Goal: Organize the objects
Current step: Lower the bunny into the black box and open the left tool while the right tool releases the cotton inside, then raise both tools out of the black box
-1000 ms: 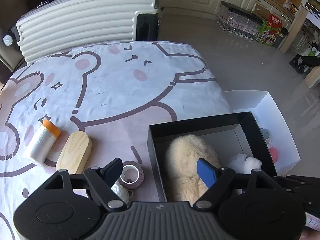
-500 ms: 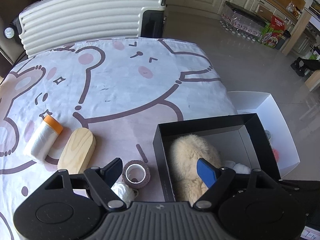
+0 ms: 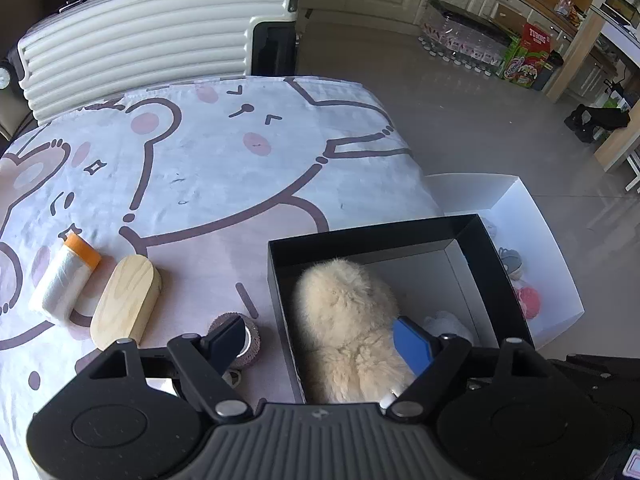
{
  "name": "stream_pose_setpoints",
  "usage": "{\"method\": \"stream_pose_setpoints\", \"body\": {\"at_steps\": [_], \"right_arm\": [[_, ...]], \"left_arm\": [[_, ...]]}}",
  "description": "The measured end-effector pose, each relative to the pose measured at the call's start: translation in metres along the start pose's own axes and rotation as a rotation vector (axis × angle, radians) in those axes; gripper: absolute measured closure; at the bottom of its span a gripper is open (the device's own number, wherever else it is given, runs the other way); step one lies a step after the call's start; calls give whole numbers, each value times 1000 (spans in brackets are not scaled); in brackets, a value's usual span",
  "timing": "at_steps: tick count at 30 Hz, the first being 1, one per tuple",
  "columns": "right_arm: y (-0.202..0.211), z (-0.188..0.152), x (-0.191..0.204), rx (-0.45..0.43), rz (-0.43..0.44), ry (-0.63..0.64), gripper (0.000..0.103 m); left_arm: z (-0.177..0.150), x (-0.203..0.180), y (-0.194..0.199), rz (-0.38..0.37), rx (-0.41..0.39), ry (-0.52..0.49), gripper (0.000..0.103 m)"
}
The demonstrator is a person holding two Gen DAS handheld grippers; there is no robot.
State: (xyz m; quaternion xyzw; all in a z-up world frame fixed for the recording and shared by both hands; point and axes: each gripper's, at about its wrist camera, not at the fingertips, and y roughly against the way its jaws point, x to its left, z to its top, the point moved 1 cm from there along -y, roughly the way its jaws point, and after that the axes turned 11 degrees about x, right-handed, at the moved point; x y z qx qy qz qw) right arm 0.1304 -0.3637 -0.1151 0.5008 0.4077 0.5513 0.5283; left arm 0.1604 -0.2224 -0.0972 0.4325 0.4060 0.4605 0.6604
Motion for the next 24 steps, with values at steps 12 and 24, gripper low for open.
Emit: {"method": "stream_pose_setpoints", "body": {"at_steps": [12,24], "right_arm": [[28,-6,-14,-101,-44,-59,54],[55,-21,-20,-169,-67,-113,54]], "left_arm": [[-9,0,9,24,2,-3,21],[-22,3,28,38,-12,-1,21]]}}
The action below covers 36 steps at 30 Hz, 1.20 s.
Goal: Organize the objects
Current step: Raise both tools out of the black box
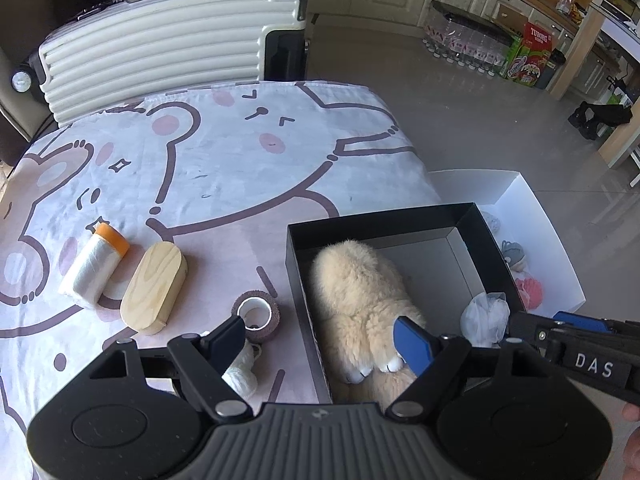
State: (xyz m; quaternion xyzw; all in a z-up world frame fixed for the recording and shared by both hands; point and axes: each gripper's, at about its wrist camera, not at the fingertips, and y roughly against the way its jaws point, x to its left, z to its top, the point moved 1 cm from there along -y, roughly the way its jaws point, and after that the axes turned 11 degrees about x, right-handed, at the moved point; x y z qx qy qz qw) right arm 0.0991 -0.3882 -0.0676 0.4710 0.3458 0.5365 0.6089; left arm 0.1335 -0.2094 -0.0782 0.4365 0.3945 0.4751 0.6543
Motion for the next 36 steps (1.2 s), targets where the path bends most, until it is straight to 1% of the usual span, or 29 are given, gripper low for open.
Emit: {"method": "stream_pose_setpoints", "body": {"at_steps": [6,11,15,20,24,26,29,31,33,35,36], "right_arm": [[19,-5,-2,-53,-15,-10,54],[26,-11,-4,-69,-22,-12,53],[34,-16,-4,-86,-28,-11,51],[41,-22,0,-102,-48,15,44],[47,-27,1,-119,-72,23,35],[49,-28,1,-124,-84,23,33],[52,-32,-1,-134,-97,24,28],[53,-34,-3,-142,-108,23,20],[54,-35,-6,-149,-119,18,16],[54,-37,-10,-156,-132,10,9],[53,-37,-11,-158,-140,9,3]], "left_arm": [[-7,1,7,24,-8,-9,21],[-13,5,15,40,-17,-4,21],[-18,7,22,52,-27,1,18],[-24,9,31,68,-43,7,13],[-28,11,38,87,-58,15,8],[-30,12,40,94,-64,15,6],[-32,13,41,110,-74,11,2],[-32,14,41,121,-80,10,0],[-33,15,42,123,-82,9,0],[-33,15,42,121,-81,8,0],[-33,15,42,122,-82,6,0]]}}
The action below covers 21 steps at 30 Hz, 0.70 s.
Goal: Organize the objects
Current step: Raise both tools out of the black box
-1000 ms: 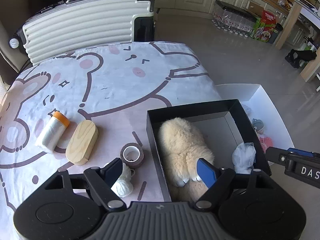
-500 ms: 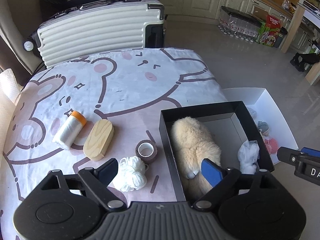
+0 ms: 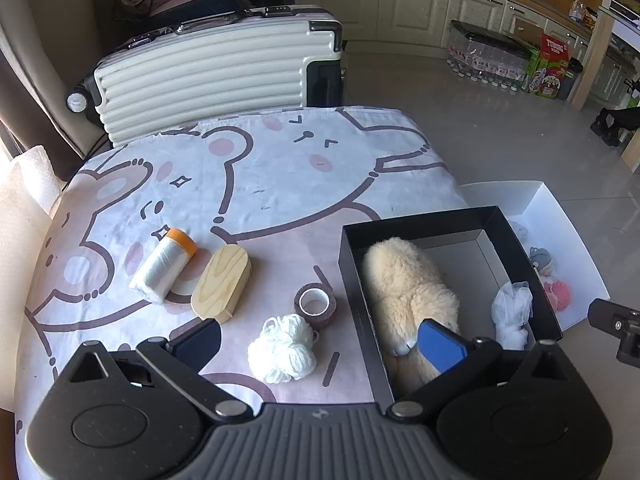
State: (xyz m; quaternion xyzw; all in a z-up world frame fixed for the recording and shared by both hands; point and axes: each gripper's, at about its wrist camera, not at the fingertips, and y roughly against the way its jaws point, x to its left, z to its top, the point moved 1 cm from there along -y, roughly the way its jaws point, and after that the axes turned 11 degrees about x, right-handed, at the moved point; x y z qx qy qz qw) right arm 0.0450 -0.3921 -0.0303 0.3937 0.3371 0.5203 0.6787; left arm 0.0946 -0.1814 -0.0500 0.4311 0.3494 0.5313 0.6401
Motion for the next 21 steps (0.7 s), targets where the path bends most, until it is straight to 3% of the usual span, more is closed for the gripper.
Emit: {"method": "stream_pose_setpoints", "body": {"at_steps": [5,21], "right_arm": [[-4,-4,-5,-9,-36,6,0],[-7,0,-3,-18,-27,-4,0]], "left_arm": [[0,0,0,7,-10,-7,0],[3,8,-7,11,-20,-2,0]]}}
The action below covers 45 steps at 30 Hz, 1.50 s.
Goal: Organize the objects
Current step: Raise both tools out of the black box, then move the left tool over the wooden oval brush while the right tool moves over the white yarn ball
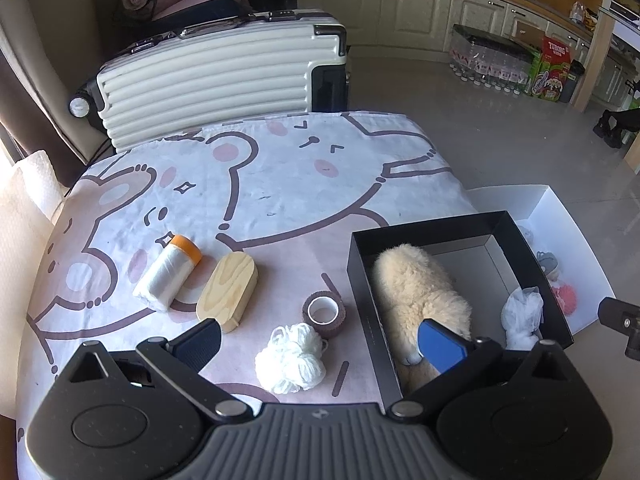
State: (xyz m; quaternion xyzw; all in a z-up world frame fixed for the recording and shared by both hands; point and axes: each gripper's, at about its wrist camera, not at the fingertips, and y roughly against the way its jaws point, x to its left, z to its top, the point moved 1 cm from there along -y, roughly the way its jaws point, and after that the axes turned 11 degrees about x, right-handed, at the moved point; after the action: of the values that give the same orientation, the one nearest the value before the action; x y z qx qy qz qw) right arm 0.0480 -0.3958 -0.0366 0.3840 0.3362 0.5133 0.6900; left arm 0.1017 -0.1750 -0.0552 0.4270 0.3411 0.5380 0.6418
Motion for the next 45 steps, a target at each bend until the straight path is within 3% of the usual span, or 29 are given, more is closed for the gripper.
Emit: {"method": "stream_pose_setpoints", "body": {"at_steps": [32,45], "right_arm": [[2,11,142,-13,146,190,0],[8,8,175,-24,188,231,0]], "left_arm": [[-13,141,16,115,-25,177,0],[-21,168,22,140,-33,208,0]]}}
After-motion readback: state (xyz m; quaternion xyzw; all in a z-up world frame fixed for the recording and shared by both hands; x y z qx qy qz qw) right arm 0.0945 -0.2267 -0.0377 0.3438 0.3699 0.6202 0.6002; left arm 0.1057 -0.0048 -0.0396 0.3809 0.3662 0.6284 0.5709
